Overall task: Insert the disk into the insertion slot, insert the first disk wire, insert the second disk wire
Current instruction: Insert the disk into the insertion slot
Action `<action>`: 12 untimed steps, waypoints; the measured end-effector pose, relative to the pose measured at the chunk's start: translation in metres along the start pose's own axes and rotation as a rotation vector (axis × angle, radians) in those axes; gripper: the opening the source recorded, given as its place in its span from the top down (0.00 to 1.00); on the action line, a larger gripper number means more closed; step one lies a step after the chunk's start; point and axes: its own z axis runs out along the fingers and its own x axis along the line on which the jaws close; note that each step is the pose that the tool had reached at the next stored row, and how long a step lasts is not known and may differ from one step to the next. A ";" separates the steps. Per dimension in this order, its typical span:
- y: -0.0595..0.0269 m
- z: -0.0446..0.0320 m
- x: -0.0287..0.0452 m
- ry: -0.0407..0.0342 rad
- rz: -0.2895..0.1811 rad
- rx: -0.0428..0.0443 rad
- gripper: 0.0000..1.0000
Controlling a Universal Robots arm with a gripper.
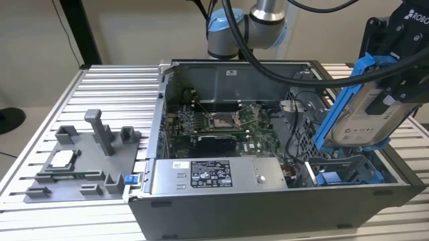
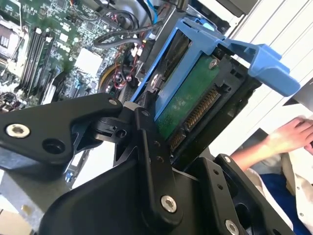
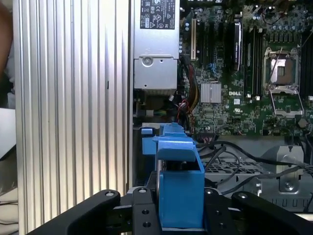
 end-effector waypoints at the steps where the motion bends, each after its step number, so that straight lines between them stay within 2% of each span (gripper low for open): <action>1: 0.0000 0.0000 0.0000 0.0000 0.000 0.0000 1.00; 10: -0.0003 0.0001 0.0000 -0.0001 0.000 0.0000 1.00; 12: -0.0010 0.0006 0.0003 -0.0003 0.000 -0.0028 1.00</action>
